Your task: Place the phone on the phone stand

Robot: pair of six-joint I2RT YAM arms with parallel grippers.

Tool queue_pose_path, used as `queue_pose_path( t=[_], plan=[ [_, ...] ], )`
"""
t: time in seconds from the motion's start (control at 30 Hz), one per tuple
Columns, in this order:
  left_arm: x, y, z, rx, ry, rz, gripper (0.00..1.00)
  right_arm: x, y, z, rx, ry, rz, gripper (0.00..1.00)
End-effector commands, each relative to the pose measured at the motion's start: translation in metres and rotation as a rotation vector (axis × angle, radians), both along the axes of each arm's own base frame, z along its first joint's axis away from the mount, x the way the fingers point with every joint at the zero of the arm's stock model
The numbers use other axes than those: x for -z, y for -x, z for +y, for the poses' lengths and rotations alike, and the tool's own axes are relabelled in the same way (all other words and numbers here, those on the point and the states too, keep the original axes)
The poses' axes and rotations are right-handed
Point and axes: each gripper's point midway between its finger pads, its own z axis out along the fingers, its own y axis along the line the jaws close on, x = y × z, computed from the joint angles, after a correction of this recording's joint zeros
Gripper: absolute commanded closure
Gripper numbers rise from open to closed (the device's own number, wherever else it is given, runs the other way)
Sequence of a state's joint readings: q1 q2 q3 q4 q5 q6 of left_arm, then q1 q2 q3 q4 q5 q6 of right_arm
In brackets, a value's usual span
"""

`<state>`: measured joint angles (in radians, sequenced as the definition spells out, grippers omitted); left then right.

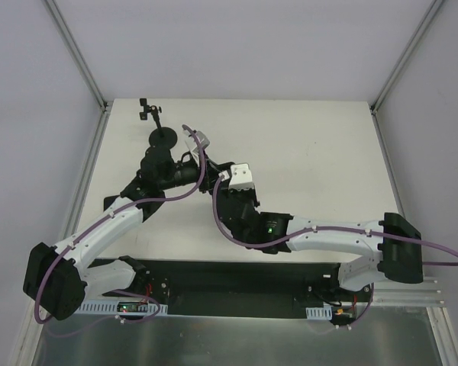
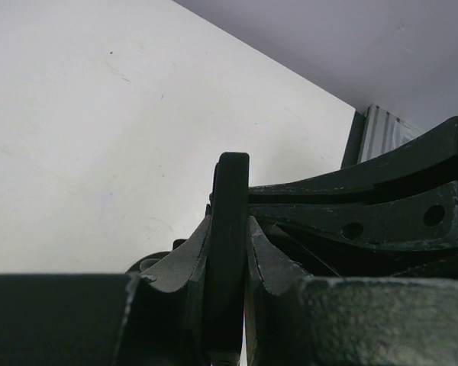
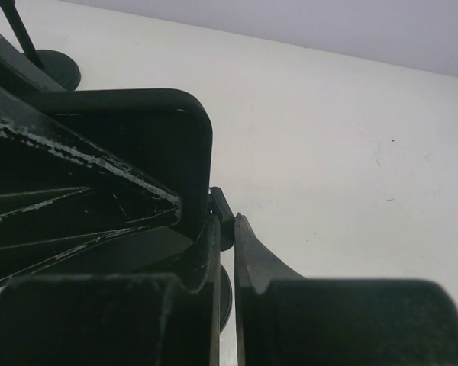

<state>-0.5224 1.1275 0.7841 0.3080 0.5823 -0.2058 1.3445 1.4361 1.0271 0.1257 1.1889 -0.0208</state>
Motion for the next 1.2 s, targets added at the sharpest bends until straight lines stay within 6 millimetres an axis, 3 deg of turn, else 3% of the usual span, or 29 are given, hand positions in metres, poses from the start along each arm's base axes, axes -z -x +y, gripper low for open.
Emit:
queue_pose_path(
  t=[0.0, 0.03, 0.07, 0.13, 0.17, 0.27, 0.5, 0.57, 0.63, 0.67, 0.7, 0.73, 0.77, 0.8, 0.83, 0.87, 0.9, 0.97, 1.03, 1.17],
  plan=[
    [0.029, -0.088, 0.054, -0.394, -0.15, -0.129, 1.0, -0.111, 0.059, 0.047, -0.211, -0.428, -0.074, 1.0],
    [0.032, -0.087, 0.052, -0.385, -0.151, -0.122, 1.0, -0.112, 0.06, 0.045, -0.217, -0.432, -0.074, 0.97],
    [0.031, -0.088, 0.049, -0.372, -0.146, -0.121, 1.0, -0.116, 0.061, 0.04, -0.228, -0.441, -0.074, 0.84],
    [0.033, -0.087, 0.046, -0.348, -0.147, -0.121, 1.0, -0.113, 0.065, 0.038, -0.262, -0.429, -0.07, 0.7],
    [0.033, -0.087, 0.041, -0.325, -0.145, -0.119, 1.0, -0.119, 0.066, 0.033, -0.274, -0.444, -0.074, 0.55],
    [0.034, -0.082, 0.033, -0.269, -0.138, -0.117, 1.0, -0.127, 0.072, 0.029, -0.352, -0.451, -0.082, 0.36],
    [0.033, -0.071, 0.018, -0.144, -0.124, -0.121, 1.0, -0.147, 0.09, 0.029, -0.608, -0.403, -0.148, 0.16],
    [0.032, -0.067, 0.014, -0.112, -0.117, -0.118, 1.0, -0.145, 0.094, 0.03, -0.708, -0.37, -0.162, 0.11],
    [0.03, -0.059, 0.008, -0.05, -0.105, -0.117, 1.0, -0.138, 0.074, 0.017, -0.689, -0.357, -0.147, 0.1],
    [0.027, -0.057, 0.005, -0.026, -0.097, -0.123, 1.0, -0.13, 0.079, 0.022, -0.781, -0.334, -0.123, 0.08],
    [0.027, -0.052, 0.003, 0.001, -0.093, -0.119, 1.0, -0.125, 0.056, 0.011, -0.761, -0.322, -0.111, 0.07],
    [0.022, -0.043, -0.001, 0.062, -0.077, -0.126, 1.0, -0.119, 0.052, 0.009, -0.796, -0.31, -0.084, 0.07],
    [0.02, -0.038, -0.004, 0.096, -0.068, -0.126, 1.0, -0.104, 0.06, 0.014, -0.913, -0.274, -0.029, 0.07],
    [0.017, -0.032, -0.007, 0.137, -0.059, -0.133, 1.0, -0.097, 0.043, 0.004, -0.905, -0.253, -0.02, 0.07],
    [0.01, -0.022, -0.011, 0.196, -0.04, -0.138, 1.0, -0.086, 0.039, 0.002, -0.926, -0.233, 0.004, 0.07],
    [0.008, -0.014, -0.013, 0.241, -0.03, -0.133, 1.0, -0.071, 0.045, 0.004, -1.009, -0.2, 0.036, 0.07],
    [0.004, -0.007, -0.014, 0.279, -0.018, -0.136, 1.0, -0.062, 0.033, -0.004, -0.996, -0.188, 0.054, 0.07],
    [-0.008, 0.011, -0.016, 0.379, 0.013, -0.145, 1.0, -0.048, 0.032, -0.004, -1.058, -0.184, 0.081, 0.07],
    [-0.017, 0.026, -0.017, 0.448, 0.034, -0.156, 1.0, -0.031, 0.018, -0.009, -1.047, -0.184, 0.126, 0.1],
    [-0.026, 0.049, -0.017, 0.576, 0.072, -0.147, 1.0, -0.019, 0.022, -0.003, -1.15, -0.181, 0.123, 0.15]
  ],
)
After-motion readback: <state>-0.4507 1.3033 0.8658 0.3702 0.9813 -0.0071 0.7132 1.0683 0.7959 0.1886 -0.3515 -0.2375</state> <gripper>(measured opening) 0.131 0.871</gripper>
